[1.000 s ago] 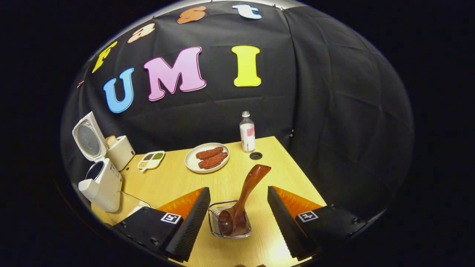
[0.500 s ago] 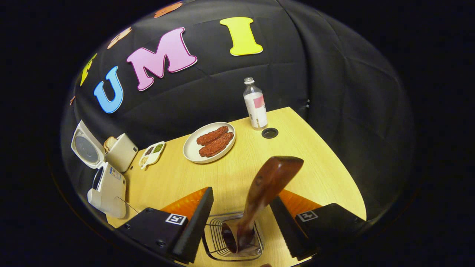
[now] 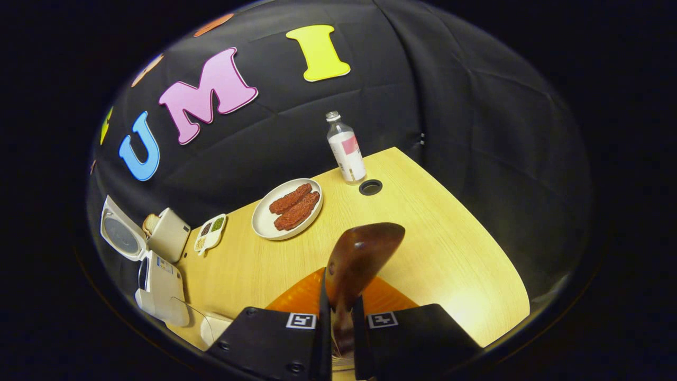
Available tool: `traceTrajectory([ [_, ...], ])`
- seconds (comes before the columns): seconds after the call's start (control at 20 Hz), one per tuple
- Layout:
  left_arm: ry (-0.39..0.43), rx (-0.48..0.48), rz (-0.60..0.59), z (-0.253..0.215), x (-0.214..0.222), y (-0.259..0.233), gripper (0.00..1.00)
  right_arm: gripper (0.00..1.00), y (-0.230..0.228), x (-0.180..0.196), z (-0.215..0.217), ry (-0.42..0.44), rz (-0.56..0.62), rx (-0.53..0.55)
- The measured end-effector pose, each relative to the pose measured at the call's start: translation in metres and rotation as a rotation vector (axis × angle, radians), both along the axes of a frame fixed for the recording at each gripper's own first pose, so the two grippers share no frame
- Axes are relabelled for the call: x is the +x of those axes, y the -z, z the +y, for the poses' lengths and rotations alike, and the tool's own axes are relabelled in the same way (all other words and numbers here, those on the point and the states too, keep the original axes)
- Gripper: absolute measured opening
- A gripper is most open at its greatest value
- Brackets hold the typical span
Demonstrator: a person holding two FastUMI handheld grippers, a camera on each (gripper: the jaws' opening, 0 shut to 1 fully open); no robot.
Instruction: Close the left gripper, press the button to open the rice cooker; take a wooden spoon from the chopstick holder with the right hand, scoop a spoonful of rice and pour it into the rice cooker, then put the wooden spoon back into the chopstick holder.
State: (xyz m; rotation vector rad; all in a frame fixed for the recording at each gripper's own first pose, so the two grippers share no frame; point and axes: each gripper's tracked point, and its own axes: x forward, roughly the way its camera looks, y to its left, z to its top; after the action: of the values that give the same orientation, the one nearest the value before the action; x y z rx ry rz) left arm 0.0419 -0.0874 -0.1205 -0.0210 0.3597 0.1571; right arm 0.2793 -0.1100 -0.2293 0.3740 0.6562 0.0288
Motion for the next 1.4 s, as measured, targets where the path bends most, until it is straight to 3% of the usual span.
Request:
traceTrajectory([
  [0.15,0.003,-0.026,-0.015,0.007,-0.007,0.0,0.97,0.16,-0.031,-0.002,-0.002,0.035,-0.06,0.011],
  [0.45,0.028,-0.072,-0.048,0.036,-0.016,-0.003,0.97,0.16,-0.116,-0.021,0.006,0.084,-0.187,0.019],
  [0.6,0.036,-0.071,-0.09,0.057,-0.018,-0.012,0.97,0.16,-0.151,-0.042,0.035,0.068,-0.244,0.029],
  [0.8,0.058,-0.067,-0.103,0.081,-0.027,-0.012,0.97,0.16,-0.176,-0.071,0.102,-0.019,-0.291,0.036],
  [0.95,0.104,-0.003,-0.127,0.097,-0.037,-0.017,0.95,0.16,-0.174,-0.085,0.155,-0.085,-0.309,0.037],
  [1.1,0.119,-0.02,-0.133,0.109,-0.045,-0.016,0.96,0.16,-0.161,-0.095,0.198,-0.135,-0.326,0.015],
  [1.4,0.153,0.02,-0.131,0.123,-0.055,-0.007,0.96,0.16,-0.085,-0.104,0.238,-0.168,-0.278,-0.075],
])
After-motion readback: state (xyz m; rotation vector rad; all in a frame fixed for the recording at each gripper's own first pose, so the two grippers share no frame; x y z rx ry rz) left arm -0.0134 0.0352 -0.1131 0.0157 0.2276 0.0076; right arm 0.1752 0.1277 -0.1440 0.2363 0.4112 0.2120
